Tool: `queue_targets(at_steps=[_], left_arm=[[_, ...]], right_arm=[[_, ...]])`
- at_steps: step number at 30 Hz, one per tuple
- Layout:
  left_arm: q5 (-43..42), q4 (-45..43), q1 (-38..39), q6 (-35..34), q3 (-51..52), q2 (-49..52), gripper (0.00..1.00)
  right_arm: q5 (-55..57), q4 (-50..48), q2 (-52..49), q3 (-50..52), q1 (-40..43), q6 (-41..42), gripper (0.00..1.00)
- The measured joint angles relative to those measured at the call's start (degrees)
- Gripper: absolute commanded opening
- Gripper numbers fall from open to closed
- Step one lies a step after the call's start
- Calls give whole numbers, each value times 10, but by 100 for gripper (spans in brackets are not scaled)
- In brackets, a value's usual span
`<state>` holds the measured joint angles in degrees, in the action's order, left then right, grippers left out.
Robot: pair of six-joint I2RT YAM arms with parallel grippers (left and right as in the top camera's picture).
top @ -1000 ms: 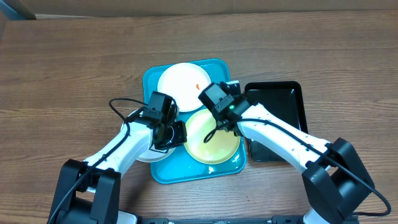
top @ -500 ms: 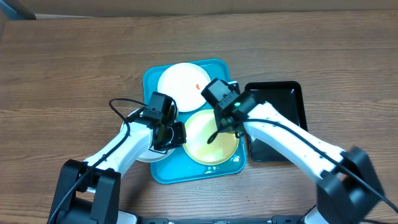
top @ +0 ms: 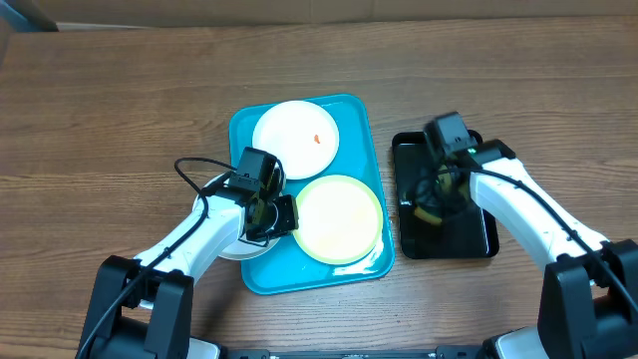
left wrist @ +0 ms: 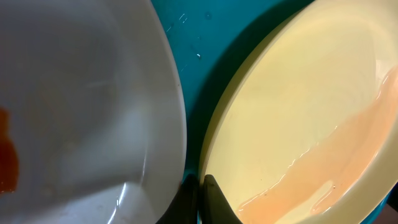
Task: Clean dirty plates on tray and stack at the side
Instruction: 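Return the sponge to the black tray with the right gripper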
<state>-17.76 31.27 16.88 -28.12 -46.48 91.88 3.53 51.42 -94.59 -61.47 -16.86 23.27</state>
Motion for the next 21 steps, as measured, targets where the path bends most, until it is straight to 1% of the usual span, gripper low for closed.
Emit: queue_targets(at_steps=[1, 6, 7, 8, 9, 12, 13, 16, 19, 21], left_arm=[[0, 0, 0, 0, 0, 0, 4], [0, 0, 0, 0, 0, 0, 6], [0, 0, 0, 0, 0, 0, 6], [0, 0, 0, 0, 0, 0, 6], [0, 0, 0, 0, 0, 0, 7], [0, 0, 0, 0, 0, 0, 10], [0, 0, 0, 0, 0, 0, 15], [0, 0, 0, 4, 0, 0, 24], [0, 0, 0, 9, 0, 0, 41], [0, -2, 0, 10, 0, 0, 49]], right_arm=[[-8, -15, 0, 22, 15, -2, 4], [-29, -74, 0, 67, 57, -6, 4], [-34, -86, 0, 76, 63, -7, 12], [-37, -93, 0, 81, 66, -7, 15], [-41, -103, 0, 88, 67, -10, 17], [-46, -113, 0, 99, 68, -9, 18], [-46, -112, 0, 99, 68, -10, 22], [-47, -97, 9, 98, 68, -12, 31], [-48, -78, 35, 97, 68, -12, 42], [-49, -66, 65, 94, 68, -14, 50]])
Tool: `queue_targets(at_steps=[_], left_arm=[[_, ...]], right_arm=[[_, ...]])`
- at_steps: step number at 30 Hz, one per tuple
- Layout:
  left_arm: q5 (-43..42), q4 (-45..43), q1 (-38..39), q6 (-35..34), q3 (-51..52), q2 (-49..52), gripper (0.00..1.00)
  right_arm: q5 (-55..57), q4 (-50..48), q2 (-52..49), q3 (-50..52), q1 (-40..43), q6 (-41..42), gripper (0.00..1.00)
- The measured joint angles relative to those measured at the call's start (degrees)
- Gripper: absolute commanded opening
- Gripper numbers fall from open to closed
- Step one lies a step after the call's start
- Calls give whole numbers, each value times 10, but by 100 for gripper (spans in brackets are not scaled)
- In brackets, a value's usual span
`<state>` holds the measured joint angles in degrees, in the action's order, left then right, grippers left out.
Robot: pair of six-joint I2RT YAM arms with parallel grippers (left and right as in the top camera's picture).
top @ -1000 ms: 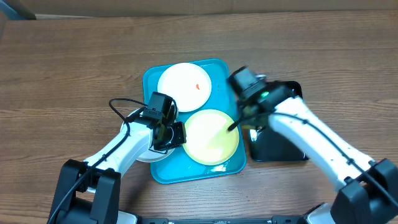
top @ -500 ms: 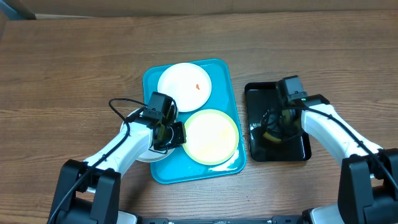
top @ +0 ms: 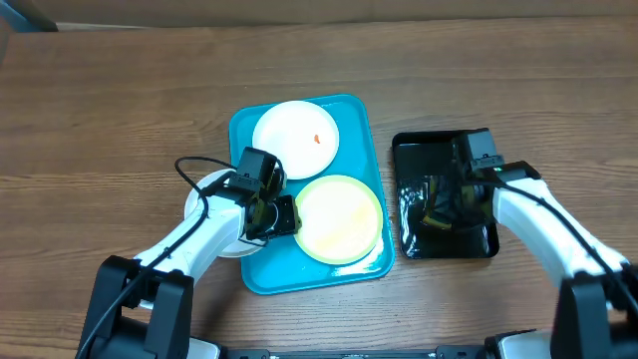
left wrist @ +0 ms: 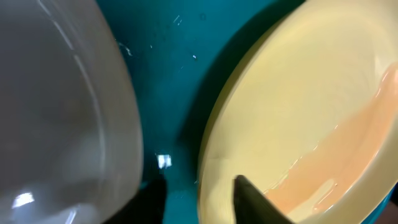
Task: Clean dirty plates on tray and stack at the side
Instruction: 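Return the sponge to the black tray with the right gripper, then lift the yellow plate with the left gripper and tilt it over the black tray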
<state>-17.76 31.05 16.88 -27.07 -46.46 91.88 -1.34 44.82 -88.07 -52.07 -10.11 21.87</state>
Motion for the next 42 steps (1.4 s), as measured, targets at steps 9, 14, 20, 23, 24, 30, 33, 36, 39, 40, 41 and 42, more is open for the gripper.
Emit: queue_targets(at_steps=[9, 14, 20, 23, 24, 30, 33, 36, 39, 40, 41, 42], left_arm=[[1, -32, 0, 2, 0, 0, 35], [2, -47, 0, 2, 0, 0, 31], [16, -60, 33, 2, 0, 0, 31], [49, -56, 60, 2, 0, 0, 33], [61, -53, 68, 2, 0, 0, 33], [102, -45, 84, -5, 0, 0, 23], [110, -45, 84, -5, 0, 0, 24], [112, -46, 84, -5, 0, 0, 23], [107, -57, 84, -5, 0, 6, 5], [106, -58, 84, -6, 0, 11, 4], [104, -58, 83, -6, 0, 16, 4], [96, -59, 82, -4, 0, 19, 4]], right_arm=[[-8, 26, 155, -15, 0, -7, 63], [-9, 35, 157, -15, 0, -7, 63], [-12, 38, 157, -15, 0, -7, 63], [-13, 38, 157, -15, 0, -7, 63], [-12, 38, 157, -15, 0, -7, 63], [-13, 42, 157, -15, 0, -7, 63], [-13, 42, 157, -15, 0, -7, 63], [-12, 42, 157, -15, 0, -7, 63], [-12, 43, 157, -15, 0, -3, 64], [-12, 44, 157, -15, 0, 2, 64], [-12, 46, 157, -15, 0, 7, 64], [-12, 49, 157, -15, 1, 16, 64]])
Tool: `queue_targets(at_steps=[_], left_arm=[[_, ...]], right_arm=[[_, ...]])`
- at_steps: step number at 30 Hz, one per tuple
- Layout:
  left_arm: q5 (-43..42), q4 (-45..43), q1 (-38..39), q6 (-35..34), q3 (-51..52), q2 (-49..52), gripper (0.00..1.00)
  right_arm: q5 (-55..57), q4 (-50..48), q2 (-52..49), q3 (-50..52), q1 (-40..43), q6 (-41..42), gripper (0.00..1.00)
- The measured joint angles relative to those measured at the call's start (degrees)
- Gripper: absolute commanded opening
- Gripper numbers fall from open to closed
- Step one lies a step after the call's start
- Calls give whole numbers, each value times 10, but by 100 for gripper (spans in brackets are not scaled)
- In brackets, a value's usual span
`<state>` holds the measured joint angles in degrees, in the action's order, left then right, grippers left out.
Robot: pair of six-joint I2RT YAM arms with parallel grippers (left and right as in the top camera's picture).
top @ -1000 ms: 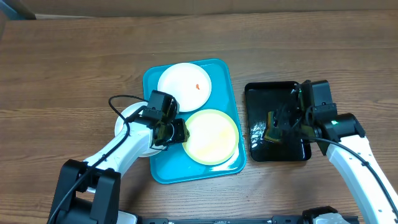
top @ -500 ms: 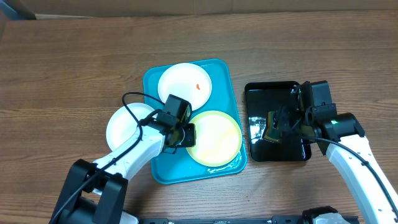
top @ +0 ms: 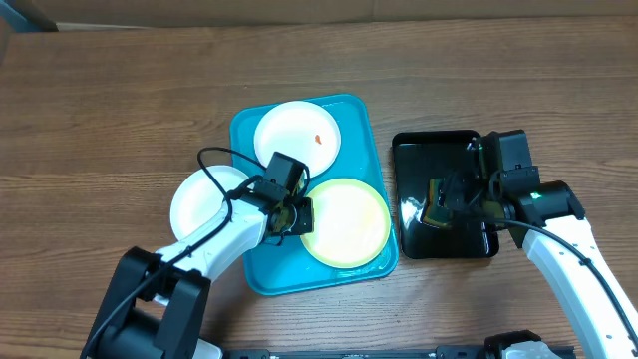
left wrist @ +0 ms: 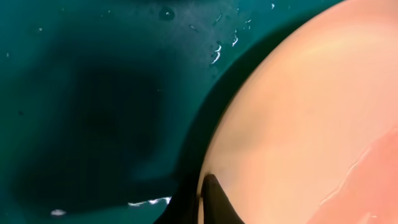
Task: Clean dirty plates on tray and stack at the side
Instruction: 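Lift the yellow plate with the left gripper and tilt it over the black tray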
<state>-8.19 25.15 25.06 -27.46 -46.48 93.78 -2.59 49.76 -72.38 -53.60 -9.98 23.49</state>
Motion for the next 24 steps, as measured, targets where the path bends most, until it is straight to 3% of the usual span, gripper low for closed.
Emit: queue_targets(at_steps=[7, 14, 24], left_arm=[[-24, 66, -7, 13, -37, 6, 4], [-13, 178, -7, 37, -172, 10, 4], [86, 212, 48, 65, -316, 10, 4]], right_arm=[[-3, 7, 0, 0, 62, 29, 68], [-22, 24, 0, 0, 148, 37, 68], [-41, 25, 0, 0, 155, 35, 68]])
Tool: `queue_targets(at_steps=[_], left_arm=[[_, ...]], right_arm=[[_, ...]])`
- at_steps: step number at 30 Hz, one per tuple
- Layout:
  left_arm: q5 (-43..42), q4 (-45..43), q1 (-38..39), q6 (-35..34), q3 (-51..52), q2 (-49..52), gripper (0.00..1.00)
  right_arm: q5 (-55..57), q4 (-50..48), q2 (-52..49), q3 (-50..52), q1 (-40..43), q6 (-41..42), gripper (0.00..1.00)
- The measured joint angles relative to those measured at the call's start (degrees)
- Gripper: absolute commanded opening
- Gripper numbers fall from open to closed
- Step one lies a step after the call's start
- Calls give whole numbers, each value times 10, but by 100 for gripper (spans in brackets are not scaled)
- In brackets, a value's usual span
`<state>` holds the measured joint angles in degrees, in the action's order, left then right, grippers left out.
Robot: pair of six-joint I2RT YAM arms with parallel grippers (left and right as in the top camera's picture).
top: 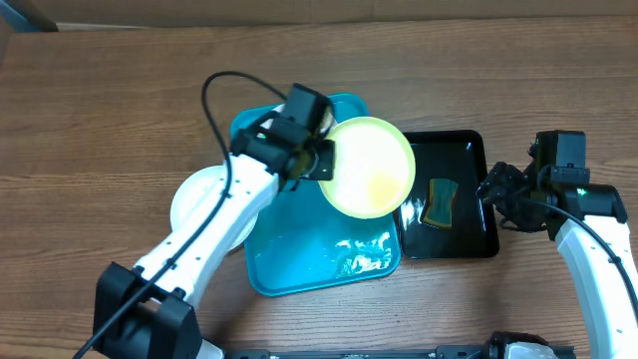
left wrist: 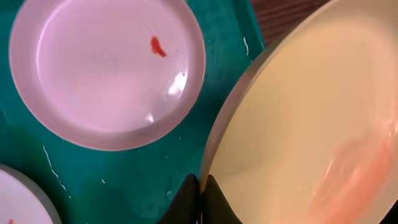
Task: Clean dirty plates on tray and stack at the side
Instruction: 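Lift the yellow plate with the left gripper and tilt it over the black tray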
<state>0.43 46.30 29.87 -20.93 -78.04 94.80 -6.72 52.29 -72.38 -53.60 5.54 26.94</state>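
My left gripper (top: 317,160) (left wrist: 200,186) is shut on the rim of the yellow plate (top: 367,167) (left wrist: 298,124). It holds the plate raised and tilted over the blue tray's (top: 299,269) right edge, with a pinkish film on its face. A white plate with a red smear (left wrist: 109,68) lies on the tray, mostly hidden under the arm in the overhead view. Another white plate (top: 199,199) (left wrist: 18,199) sits on the table left of the tray. My right gripper (top: 495,187) hovers at the right edge of the black tray (top: 469,244), apart from the sponge (top: 439,202).
Water glistens on the blue tray's near half. The black tray stands right next to the blue tray, with the sponge lying in its middle. Wood table surface surrounds both trays.
The yellow plate lay flat on the blue tray with my left gripper shut on its rim; now it is raised, tilted and farther back right. My right gripper has moved right, off the sponge.
My left gripper was first shut at a white plate's rim by the tray's left side, then open between that plate and the yellow one. Later it was shut on the yellow plate's rim, and now holds it aloft. The right gripper stayed over the black tray, then moved to its right edge.
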Motion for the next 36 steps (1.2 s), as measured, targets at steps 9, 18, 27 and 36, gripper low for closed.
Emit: queue_targets(at_steps=[9, 18, 27, 36], left_arm=[[201, -42, 142, 0, -8, 0, 4], [284, -115, 169, -16, -8, 6, 4], [306, -180, 178, 6, -8, 21, 4], [329, -192, 198, 38, -8, 45, 4]], right_arm=[[-3, 0, 0, 0, 0, 0, 68], [-3, 3, 0, 0, 0, 0, 69], [-2, 4, 0, 0, 0, 0, 69], [31, 9, 0, 0, 57, 14, 73]])
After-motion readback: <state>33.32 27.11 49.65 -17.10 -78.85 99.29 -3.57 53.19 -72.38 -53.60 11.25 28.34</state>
